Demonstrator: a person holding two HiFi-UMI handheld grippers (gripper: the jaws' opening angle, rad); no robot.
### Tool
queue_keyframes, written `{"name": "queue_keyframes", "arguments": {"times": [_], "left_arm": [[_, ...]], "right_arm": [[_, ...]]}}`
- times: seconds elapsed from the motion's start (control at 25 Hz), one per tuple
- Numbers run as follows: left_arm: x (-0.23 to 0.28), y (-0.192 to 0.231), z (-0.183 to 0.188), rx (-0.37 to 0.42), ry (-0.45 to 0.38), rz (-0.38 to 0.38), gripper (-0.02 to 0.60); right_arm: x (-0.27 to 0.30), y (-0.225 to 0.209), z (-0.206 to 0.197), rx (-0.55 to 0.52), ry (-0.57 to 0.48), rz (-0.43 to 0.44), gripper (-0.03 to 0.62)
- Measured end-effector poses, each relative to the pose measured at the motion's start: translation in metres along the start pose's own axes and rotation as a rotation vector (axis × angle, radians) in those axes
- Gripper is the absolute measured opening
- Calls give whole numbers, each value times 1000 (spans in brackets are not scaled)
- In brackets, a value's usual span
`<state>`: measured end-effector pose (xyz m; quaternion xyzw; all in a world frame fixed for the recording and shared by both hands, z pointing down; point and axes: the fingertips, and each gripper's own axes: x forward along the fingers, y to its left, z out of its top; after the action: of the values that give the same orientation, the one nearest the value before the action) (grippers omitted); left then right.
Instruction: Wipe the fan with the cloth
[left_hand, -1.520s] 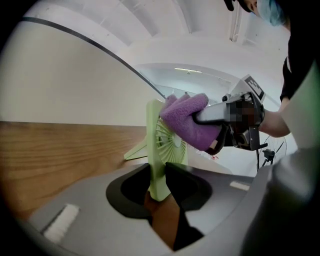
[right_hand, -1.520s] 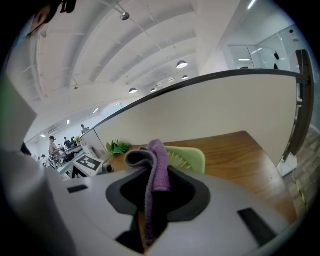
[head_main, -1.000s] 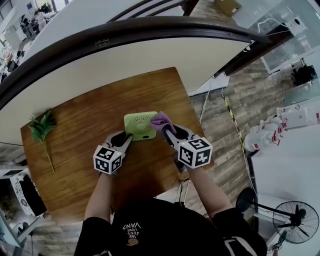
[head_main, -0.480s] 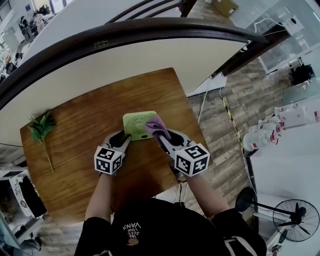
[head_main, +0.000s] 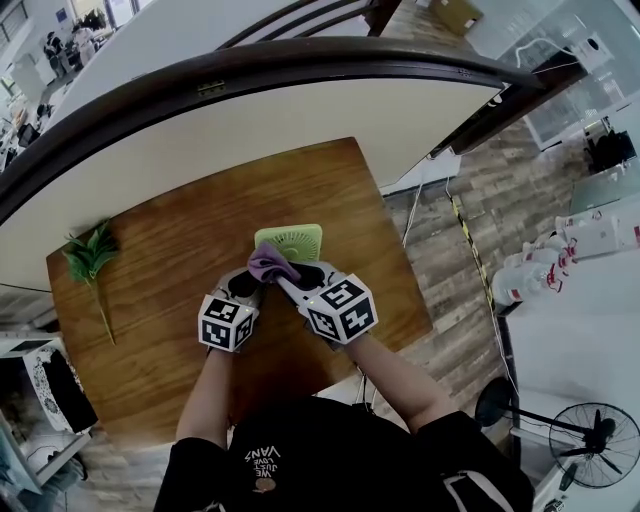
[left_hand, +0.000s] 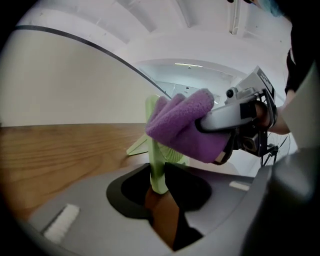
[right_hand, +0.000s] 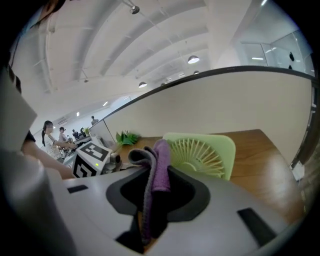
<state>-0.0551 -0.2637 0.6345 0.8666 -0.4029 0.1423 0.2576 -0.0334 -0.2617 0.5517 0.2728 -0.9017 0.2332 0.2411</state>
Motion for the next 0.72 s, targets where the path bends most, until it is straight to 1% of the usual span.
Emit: {"name": "queue_keyframes", "arguments": {"times": [0.2, 0.72], "left_arm": [[-1, 3, -1, -1, 4, -8, 95], [-2, 3, -2, 2, 10, -16, 94]], "right_arm": [[3, -12, -8, -3, 20, -44, 97], [-58, -80, -38, 90, 21, -215, 97]]}}
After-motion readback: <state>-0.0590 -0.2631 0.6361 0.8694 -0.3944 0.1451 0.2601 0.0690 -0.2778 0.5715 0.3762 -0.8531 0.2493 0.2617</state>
